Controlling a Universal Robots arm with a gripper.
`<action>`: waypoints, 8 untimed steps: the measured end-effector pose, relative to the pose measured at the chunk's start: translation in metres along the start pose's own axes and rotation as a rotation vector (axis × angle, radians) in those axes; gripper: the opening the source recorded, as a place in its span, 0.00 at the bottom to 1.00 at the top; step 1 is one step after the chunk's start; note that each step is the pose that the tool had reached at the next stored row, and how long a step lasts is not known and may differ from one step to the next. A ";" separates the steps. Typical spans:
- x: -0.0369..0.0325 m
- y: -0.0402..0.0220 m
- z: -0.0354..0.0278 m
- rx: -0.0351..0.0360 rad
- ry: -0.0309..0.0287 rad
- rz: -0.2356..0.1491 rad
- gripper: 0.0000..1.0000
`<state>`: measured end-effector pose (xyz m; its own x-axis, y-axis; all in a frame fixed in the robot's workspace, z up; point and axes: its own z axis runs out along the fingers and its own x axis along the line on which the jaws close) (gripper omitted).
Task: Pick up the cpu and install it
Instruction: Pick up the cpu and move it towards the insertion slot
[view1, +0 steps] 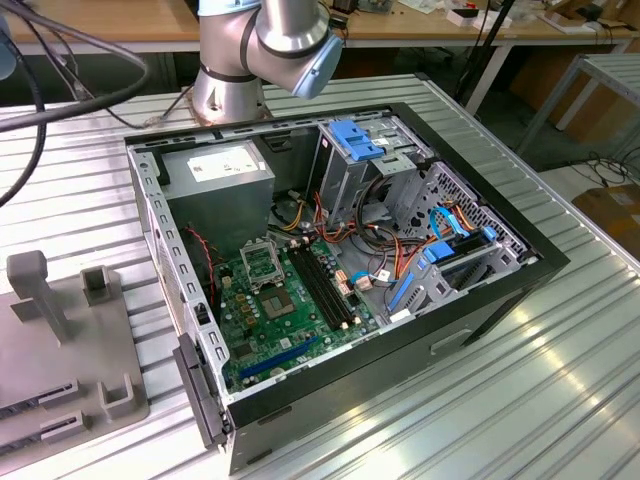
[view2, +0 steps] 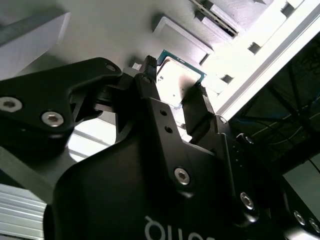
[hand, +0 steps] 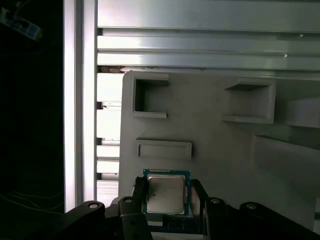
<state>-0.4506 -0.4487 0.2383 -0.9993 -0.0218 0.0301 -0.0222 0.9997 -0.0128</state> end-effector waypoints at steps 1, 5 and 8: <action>-0.0001 0.0000 0.0017 0.0000 -0.0001 0.000 0.47; -0.0003 -0.0001 0.0109 0.0000 0.0000 0.000 0.47; -0.0005 -0.0002 0.0163 0.0000 0.0000 0.000 0.47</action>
<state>-0.4506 -0.4490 0.2220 -0.9993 -0.0218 0.0300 -0.0222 0.9997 -0.0128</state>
